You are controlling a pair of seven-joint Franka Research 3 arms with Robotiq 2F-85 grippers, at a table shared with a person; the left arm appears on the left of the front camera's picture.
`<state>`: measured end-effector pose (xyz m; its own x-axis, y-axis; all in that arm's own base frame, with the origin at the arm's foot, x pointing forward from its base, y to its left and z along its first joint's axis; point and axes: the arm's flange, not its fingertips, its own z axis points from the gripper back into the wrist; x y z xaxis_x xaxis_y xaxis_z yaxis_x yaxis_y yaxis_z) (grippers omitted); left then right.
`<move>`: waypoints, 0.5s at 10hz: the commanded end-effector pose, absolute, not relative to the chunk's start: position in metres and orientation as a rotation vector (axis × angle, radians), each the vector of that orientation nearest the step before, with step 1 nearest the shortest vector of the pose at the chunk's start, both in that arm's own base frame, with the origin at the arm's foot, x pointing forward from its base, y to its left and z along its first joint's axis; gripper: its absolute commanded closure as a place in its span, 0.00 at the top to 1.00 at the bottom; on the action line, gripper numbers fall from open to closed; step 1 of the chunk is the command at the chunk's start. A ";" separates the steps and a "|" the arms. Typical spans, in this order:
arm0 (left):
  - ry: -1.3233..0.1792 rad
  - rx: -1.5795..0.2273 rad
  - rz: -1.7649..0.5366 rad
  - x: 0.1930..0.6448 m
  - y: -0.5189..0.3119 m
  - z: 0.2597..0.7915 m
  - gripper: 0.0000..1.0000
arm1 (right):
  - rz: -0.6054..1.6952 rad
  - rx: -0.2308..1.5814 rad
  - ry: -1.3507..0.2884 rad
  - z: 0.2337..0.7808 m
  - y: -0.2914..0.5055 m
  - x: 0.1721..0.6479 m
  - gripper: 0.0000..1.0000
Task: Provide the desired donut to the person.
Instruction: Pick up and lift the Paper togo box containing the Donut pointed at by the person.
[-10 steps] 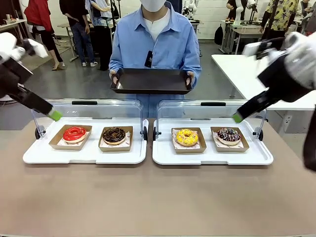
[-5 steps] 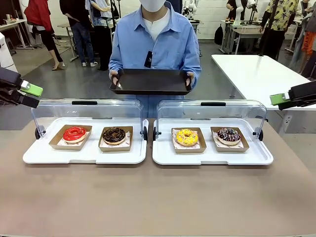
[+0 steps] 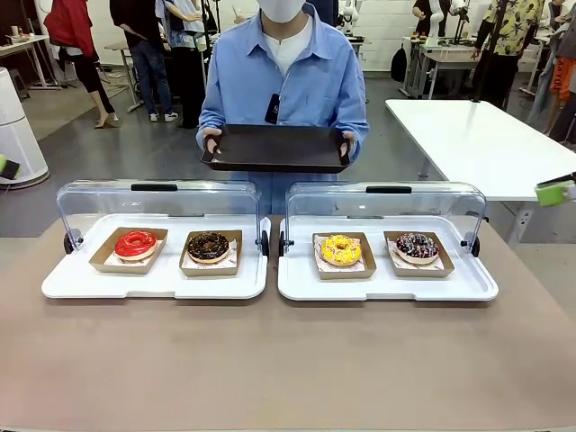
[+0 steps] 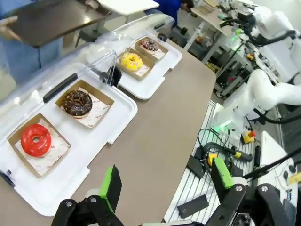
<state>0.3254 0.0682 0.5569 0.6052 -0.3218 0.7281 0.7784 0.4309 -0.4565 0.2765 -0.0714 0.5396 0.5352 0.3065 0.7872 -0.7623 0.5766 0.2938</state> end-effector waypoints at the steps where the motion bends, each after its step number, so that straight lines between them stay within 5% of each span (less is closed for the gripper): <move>1: -0.627 -0.891 -0.858 0.332 0.093 0.550 1.00 | 0.793 0.685 -0.756 0.526 -0.093 0.272 1.00; 5: -0.704 -0.853 -0.955 0.326 0.125 0.549 1.00 | 0.894 0.667 -0.816 0.519 -0.134 0.265 1.00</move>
